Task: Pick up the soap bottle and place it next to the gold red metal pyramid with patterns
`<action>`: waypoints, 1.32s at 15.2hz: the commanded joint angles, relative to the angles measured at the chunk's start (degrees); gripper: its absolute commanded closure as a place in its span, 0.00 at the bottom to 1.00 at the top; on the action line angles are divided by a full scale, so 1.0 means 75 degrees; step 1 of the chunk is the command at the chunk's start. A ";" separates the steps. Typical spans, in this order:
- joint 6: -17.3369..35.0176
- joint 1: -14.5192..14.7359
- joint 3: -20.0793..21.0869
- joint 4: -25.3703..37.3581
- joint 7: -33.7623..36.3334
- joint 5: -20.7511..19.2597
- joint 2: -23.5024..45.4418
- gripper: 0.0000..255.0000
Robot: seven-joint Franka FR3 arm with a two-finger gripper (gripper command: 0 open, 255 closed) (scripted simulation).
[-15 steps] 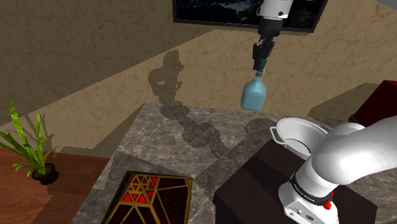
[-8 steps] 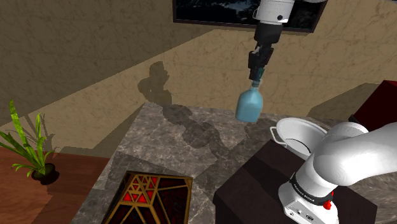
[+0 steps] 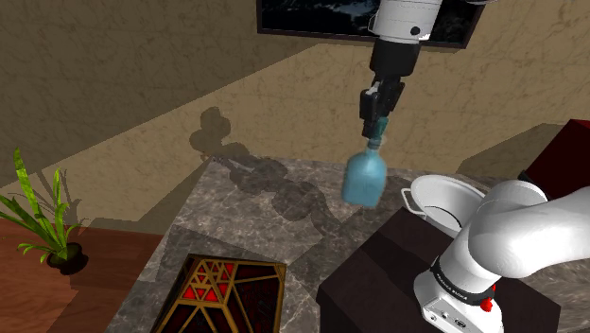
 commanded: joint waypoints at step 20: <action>0.0349 0.0465 0.3586 0.1485 0.3769 0.1897 0.0811 1.00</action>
